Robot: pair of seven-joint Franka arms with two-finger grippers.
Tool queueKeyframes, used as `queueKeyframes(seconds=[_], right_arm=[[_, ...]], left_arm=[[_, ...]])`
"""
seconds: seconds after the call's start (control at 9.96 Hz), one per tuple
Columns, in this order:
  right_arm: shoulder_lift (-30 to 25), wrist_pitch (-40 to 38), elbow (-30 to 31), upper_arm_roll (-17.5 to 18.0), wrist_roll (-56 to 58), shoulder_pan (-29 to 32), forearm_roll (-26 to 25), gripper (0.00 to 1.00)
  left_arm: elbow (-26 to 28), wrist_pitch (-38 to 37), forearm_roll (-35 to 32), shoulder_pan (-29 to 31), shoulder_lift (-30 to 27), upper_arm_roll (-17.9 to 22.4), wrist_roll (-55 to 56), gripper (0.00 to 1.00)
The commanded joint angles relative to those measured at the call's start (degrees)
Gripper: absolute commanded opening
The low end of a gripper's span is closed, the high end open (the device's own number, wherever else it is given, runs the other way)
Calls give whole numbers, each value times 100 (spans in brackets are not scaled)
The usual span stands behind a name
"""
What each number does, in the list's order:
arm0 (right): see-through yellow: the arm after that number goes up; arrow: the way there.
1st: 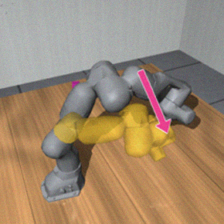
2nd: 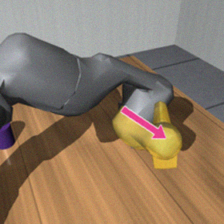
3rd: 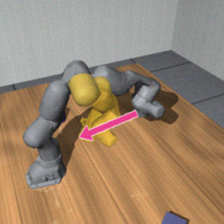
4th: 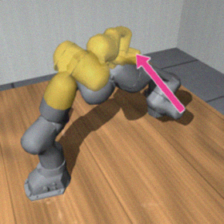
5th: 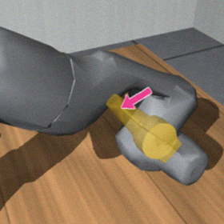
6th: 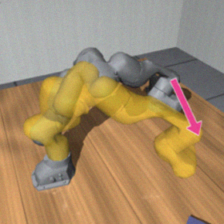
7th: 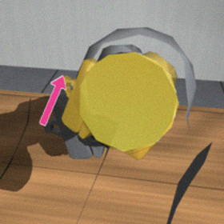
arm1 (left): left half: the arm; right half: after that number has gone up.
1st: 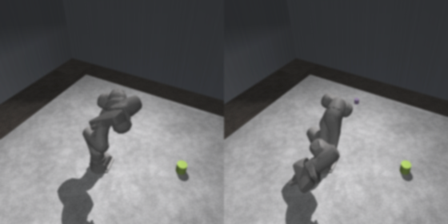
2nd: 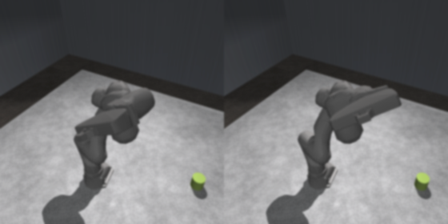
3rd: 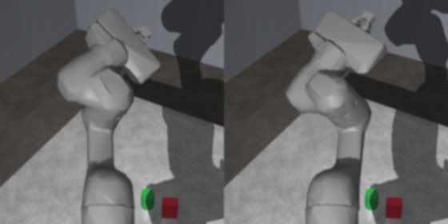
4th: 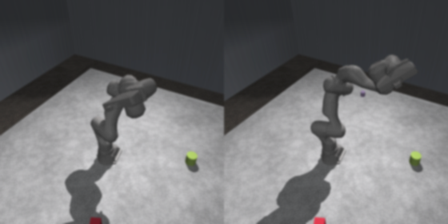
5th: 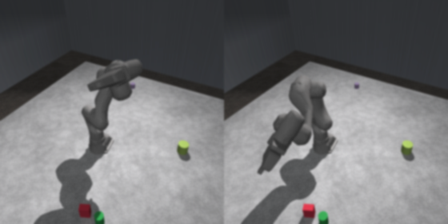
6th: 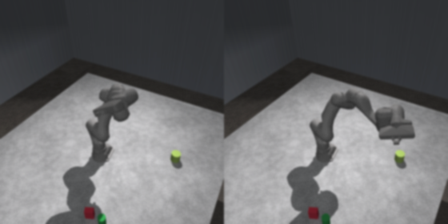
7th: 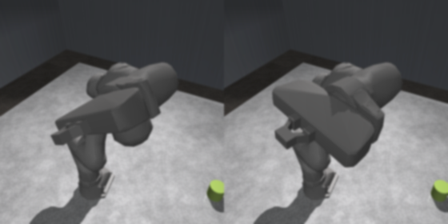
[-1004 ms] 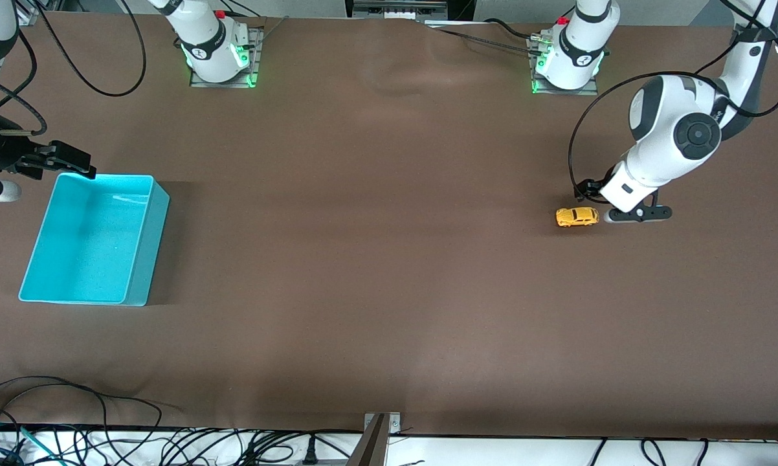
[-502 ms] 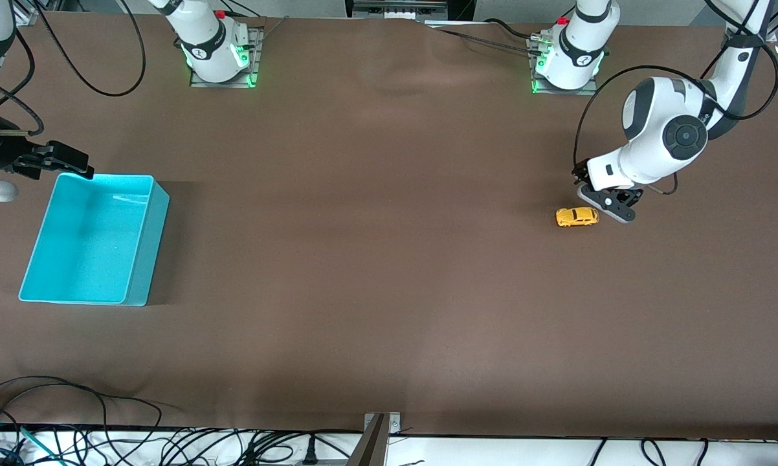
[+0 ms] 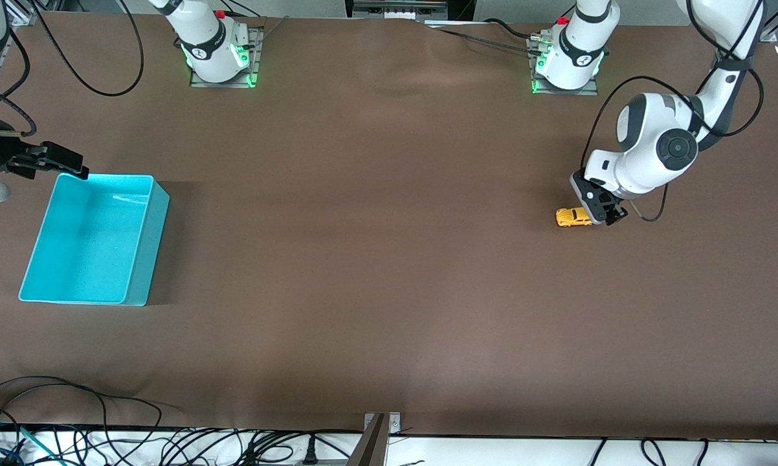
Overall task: Wind up and store yellow beetle car
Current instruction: 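Lower the left gripper and grasp the yellow car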
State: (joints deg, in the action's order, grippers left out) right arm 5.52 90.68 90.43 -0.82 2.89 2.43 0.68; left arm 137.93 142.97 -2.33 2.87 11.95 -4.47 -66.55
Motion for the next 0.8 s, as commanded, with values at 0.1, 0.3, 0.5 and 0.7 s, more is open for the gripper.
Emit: queueKeyframes(seconds=[0.1,0.3,0.5,0.7], right_arm=[[63,-42,-140,20,72,47,29,100],[63,-42,-158,12,72,47,20,100],[63,-42,-158,-15,72,47,29,100],[63,-50,-158,-15,81,47,29,100]], left_arm=[[-29,581,-75,-14,343,51,-1280,99],[-20,661,-84,-49,475,51,-1361,95],[-29,766,-75,-49,510,51,-1895,57],[-29,793,-75,-41,519,51,-1932,3]])
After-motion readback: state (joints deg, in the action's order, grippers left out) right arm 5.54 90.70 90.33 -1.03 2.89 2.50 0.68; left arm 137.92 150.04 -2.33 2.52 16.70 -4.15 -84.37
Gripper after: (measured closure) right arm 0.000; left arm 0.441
